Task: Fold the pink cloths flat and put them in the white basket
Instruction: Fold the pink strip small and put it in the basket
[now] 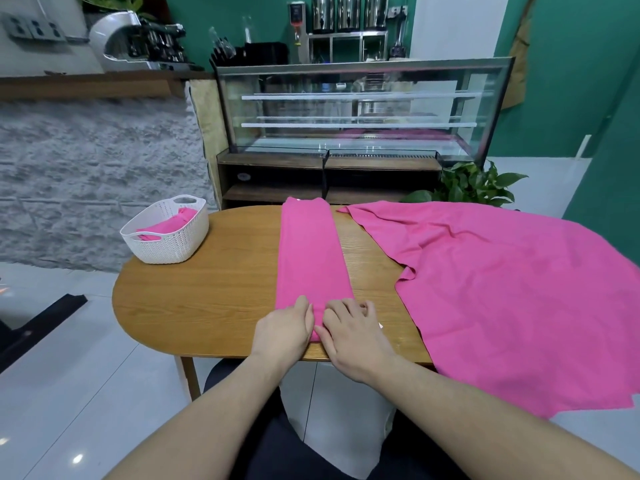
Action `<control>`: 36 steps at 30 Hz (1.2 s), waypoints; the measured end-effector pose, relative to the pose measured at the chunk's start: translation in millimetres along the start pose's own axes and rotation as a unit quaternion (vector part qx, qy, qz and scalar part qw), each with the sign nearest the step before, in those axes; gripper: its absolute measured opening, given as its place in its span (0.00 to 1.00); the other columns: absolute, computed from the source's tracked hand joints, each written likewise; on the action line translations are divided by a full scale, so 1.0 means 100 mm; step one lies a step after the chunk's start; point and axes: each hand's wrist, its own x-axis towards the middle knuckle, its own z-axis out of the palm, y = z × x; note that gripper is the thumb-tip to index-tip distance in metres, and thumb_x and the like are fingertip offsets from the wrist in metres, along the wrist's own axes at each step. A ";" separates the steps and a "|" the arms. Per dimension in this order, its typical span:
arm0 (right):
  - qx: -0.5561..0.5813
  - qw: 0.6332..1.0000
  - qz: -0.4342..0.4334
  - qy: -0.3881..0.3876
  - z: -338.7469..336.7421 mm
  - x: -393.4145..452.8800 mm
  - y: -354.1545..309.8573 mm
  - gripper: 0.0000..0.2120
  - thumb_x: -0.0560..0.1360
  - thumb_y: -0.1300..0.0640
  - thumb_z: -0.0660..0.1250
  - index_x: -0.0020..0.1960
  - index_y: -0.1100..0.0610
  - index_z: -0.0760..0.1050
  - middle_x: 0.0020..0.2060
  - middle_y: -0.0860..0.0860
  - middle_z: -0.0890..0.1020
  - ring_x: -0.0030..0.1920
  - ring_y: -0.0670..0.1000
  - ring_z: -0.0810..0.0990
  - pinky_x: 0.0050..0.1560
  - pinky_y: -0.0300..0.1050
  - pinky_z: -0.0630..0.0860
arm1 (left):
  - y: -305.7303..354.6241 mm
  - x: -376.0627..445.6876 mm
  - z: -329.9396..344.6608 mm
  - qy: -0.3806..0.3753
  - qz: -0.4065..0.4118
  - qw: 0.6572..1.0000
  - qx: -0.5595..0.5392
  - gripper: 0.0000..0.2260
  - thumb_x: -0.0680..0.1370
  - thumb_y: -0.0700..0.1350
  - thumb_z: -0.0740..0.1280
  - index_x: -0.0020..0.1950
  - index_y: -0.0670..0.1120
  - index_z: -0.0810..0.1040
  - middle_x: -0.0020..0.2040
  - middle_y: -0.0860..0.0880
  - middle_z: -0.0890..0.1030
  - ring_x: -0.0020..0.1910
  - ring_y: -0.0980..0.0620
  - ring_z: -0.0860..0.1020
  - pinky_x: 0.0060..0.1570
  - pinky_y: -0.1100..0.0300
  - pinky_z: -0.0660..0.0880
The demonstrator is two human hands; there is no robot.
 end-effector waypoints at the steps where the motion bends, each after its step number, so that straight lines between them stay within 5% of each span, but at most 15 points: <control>1: 0.001 1.000 0.002 -0.001 0.01 -0.02 -0.01 0.14 0.82 0.47 0.54 0.47 0.54 0.72 0.49 0.50 0.77 0.49 0.55 0.74 0.48 0.56 0.70 | 0.02 -0.01 -0.01 0.000 -0.005 1.000 0.006 0.11 0.85 0.54 0.48 0.48 0.50 0.63 0.37 0.48 0.76 0.43 0.40 0.79 0.37 0.53 0.66; 5: 0.006 1.000 -0.006 -0.003 0.04 -0.02 -0.01 0.14 0.81 0.48 0.53 0.47 0.55 0.71 0.43 0.51 0.76 0.42 0.56 0.73 0.43 0.53 0.71 | -0.03 0.00 0.02 0.008 -0.013 1.000 0.001 0.17 0.85 0.55 0.48 0.46 0.49 0.70 0.42 0.49 0.79 0.44 0.43 0.79 0.37 0.53 0.68; 9: 0.004 1.000 -0.008 -0.022 0.02 0.08 -0.01 0.13 0.81 0.48 0.53 0.45 0.55 0.71 0.37 0.52 0.76 0.36 0.56 0.73 0.37 0.53 0.71 | -0.08 -0.07 0.09 0.100 0.064 0.989 0.083 0.18 0.81 0.50 0.54 0.35 0.47 0.73 0.35 0.49 0.74 0.34 0.45 0.73 0.32 0.53 0.63; 14: 0.059 0.997 0.005 -0.056 -0.02 0.16 0.01 0.12 0.81 0.48 0.51 0.47 0.55 0.67 0.35 0.52 0.77 0.30 0.57 0.77 0.30 0.49 0.69 | -0.17 -0.14 0.16 0.115 0.113 0.987 -0.020 0.15 0.83 0.50 0.53 0.39 0.49 0.69 0.34 0.51 0.71 0.32 0.46 0.69 0.34 0.53 0.63; 18: 0.095 0.993 0.023 -0.069 -0.04 0.19 0.00 0.18 0.82 0.46 0.45 0.48 0.55 0.68 0.39 0.53 0.78 0.37 0.59 0.78 0.35 0.52 0.71 | -0.15 -0.15 0.12 0.085 0.089 0.992 -0.009 0.14 0.83 0.52 0.52 0.40 0.49 0.67 0.38 0.52 0.69 0.35 0.48 0.72 0.33 0.54 0.67; 26: -0.008 1.000 0.026 0.006 0.00 0.04 -0.05 0.12 0.82 0.50 0.55 0.45 0.53 0.71 0.42 0.51 0.76 0.43 0.55 0.73 0.45 0.53 0.68 | 0.02 0.07 -0.06 -0.056 -0.040 0.998 -0.008 0.14 0.84 0.53 0.51 0.44 0.49 0.69 0.48 0.45 0.81 0.48 0.40 0.79 0.41 0.54 0.66; 32: 0.012 0.999 0.008 -0.048 -0.03 0.13 -0.04 0.12 0.80 0.51 0.54 0.43 0.54 0.70 0.35 0.52 0.75 0.34 0.56 0.73 0.37 0.51 0.69 | -0.08 -0.13 0.08 0.107 0.050 0.989 0.086 0.14 0.80 0.47 0.56 0.36 0.47 0.71 0.35 0.48 0.73 0.34 0.45 0.72 0.33 0.53 0.65; 36: 0.068 0.992 0.010 -0.105 -0.06 0.21 -0.01 0.19 0.81 0.48 0.42 0.48 0.56 0.68 0.37 0.55 0.77 0.34 0.60 0.77 0.34 0.53 0.65 | -0.14 -0.11 0.12 0.097 0.093 0.991 0.011 0.14 0.82 0.50 0.53 0.38 0.49 0.69 0.34 0.51 0.72 0.33 0.46 0.71 0.33 0.55 0.61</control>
